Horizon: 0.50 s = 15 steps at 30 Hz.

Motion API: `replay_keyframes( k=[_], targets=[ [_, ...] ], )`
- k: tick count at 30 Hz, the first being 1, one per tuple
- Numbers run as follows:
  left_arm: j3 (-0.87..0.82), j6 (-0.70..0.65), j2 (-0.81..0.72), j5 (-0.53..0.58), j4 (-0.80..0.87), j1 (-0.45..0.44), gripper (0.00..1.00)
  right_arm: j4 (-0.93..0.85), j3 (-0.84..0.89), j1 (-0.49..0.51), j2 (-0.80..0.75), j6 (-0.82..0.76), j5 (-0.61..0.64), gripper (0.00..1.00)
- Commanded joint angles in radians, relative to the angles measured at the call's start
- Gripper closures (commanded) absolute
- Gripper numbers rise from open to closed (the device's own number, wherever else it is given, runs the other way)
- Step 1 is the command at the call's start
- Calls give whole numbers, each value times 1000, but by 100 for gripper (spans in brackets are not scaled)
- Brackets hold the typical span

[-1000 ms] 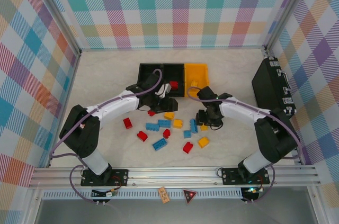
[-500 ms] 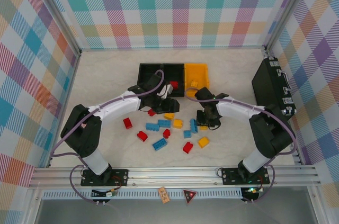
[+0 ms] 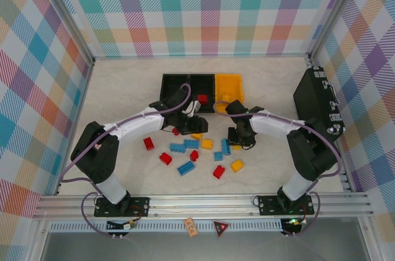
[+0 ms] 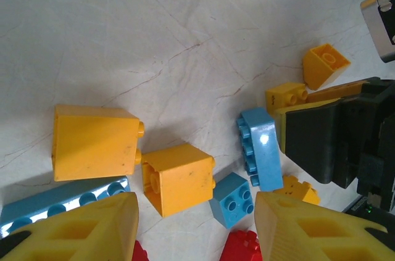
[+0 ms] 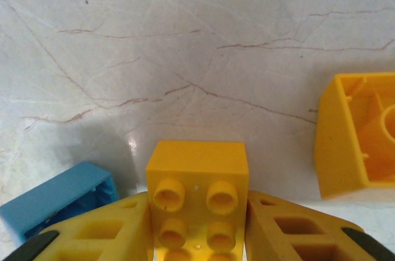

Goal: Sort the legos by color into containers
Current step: Pick up the lego from the center of the table.

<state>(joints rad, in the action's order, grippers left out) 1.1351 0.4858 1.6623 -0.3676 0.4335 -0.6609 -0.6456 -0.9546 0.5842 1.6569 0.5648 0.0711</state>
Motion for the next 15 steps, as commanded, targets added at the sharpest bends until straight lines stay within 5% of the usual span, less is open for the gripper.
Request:
replay_keyframes(
  k=[1,5,15],
  targets=[
    [-15,20,0,9,-16,-12,47,-14,-14,8,30,6,5,60],
    [-17,23,-3,12,-17,-12,47,-20,-21,7,16,4,15,71],
    [-24,41,-44,37,-41,-13,48,-104,-193,-5,-26,-67,50,71]
  ],
)
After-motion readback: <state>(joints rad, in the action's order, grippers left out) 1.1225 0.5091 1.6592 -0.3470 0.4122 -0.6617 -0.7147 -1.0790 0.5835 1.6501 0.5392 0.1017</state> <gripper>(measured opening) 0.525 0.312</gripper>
